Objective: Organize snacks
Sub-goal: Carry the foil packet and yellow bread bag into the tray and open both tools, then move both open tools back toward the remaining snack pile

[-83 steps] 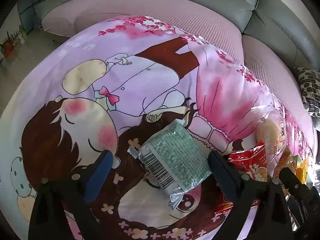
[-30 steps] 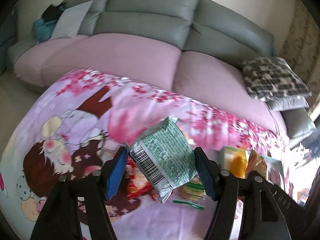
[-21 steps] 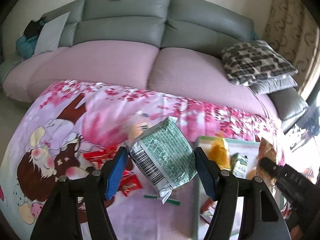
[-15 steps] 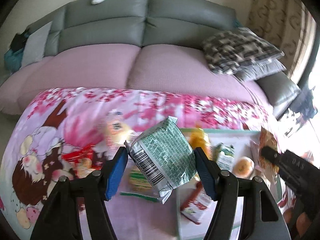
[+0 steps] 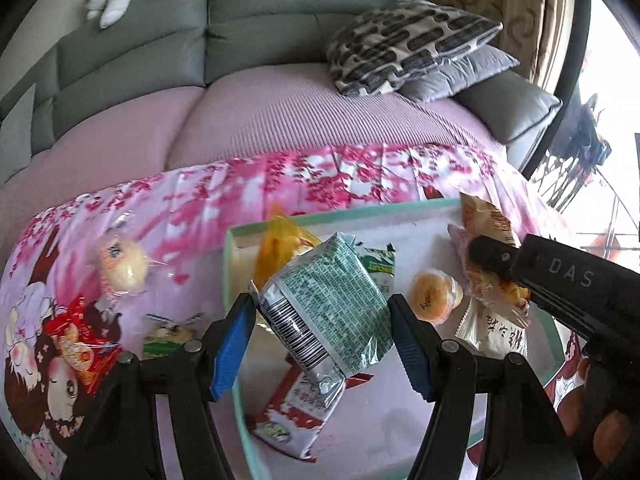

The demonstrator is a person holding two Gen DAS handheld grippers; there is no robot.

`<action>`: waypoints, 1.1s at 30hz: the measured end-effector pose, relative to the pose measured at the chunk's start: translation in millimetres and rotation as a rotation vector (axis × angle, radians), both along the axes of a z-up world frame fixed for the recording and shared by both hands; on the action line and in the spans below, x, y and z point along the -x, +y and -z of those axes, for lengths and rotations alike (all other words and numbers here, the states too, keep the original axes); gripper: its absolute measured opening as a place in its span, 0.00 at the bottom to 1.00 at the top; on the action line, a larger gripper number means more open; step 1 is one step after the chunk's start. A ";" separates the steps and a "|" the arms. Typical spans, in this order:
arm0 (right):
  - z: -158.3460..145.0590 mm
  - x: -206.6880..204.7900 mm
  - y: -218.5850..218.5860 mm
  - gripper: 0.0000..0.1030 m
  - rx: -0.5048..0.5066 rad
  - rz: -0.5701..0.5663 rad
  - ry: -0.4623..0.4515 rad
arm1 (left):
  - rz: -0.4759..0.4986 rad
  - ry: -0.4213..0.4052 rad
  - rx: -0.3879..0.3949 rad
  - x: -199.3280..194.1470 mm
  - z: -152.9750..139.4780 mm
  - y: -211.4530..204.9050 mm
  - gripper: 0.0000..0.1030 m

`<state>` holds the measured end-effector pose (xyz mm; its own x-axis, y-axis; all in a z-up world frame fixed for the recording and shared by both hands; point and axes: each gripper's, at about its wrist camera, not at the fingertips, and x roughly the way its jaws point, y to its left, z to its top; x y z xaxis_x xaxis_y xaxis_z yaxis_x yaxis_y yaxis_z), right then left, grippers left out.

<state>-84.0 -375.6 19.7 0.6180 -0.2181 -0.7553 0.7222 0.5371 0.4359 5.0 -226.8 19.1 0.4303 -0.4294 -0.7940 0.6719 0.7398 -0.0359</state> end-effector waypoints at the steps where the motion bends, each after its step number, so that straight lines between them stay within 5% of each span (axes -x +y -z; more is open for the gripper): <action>1: 2.7 -0.9 -0.2 0.39 -0.002 -0.003 0.005 | 0.004 0.000 -0.001 -0.1 2.9 -2.8 0.67; 18: 5.5 -6.6 0.6 0.42 0.030 -0.017 0.052 | -0.001 -0.035 -0.006 0.4 -2.4 -5.3 0.72; 22: -0.2 -7.3 3.6 0.65 0.051 -0.014 0.079 | -0.041 -0.033 -0.010 -6.1 -8.4 3.3 0.77; 27: -3.0 -8.0 6.6 0.72 0.063 -0.017 0.111 | -0.137 -0.029 -0.014 -22.4 -10.9 22.7 0.78; 29: -2.2 -10.2 8.3 0.79 0.072 -0.019 0.141 | -0.176 -0.029 -0.020 -29.1 -9.5 30.8 0.90; 33: -0.1 -14.3 11.0 0.86 0.081 -0.032 0.172 | -0.230 -0.044 -0.025 -39.0 -7.7 44.1 0.92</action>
